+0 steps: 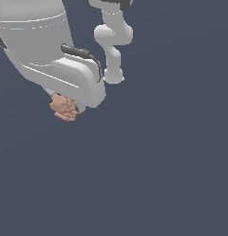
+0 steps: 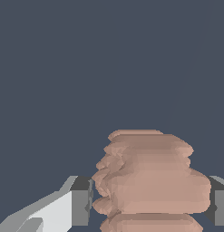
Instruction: Pick up the object and move it to a goal position.
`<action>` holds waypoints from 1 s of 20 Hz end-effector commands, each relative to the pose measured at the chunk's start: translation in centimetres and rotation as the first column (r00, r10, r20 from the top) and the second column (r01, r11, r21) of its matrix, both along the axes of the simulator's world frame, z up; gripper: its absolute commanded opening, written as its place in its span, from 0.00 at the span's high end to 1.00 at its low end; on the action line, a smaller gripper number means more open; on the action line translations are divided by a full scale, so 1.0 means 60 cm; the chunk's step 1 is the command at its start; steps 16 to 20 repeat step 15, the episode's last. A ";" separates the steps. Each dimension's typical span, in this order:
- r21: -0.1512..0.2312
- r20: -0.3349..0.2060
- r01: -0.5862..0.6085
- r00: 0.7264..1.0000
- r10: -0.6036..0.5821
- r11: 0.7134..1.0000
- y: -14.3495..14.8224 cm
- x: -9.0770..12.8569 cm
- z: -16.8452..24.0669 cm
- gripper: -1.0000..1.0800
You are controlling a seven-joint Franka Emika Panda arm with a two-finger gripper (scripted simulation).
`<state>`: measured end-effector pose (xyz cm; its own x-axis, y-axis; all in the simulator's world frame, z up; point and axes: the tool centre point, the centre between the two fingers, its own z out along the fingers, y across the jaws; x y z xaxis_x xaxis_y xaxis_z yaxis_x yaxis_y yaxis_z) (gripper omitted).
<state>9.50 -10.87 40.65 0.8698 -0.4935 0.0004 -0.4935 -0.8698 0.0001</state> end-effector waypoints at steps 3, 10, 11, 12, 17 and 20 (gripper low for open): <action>0.000 0.000 0.000 1.000 0.000 1.000 -0.006 0.008 0.013 1.00; 0.000 0.000 0.000 1.000 0.000 1.000 -0.011 0.014 0.023 1.00; 0.000 0.000 0.000 1.000 0.000 1.000 -0.011 0.014 0.023 1.00; 0.000 0.000 0.000 1.000 0.000 1.000 -0.011 0.014 0.024 1.00; 0.000 0.000 0.000 1.000 0.000 1.000 -0.012 0.015 0.024 1.00; 0.000 0.000 0.000 1.000 0.000 1.000 -0.012 0.015 0.024 1.00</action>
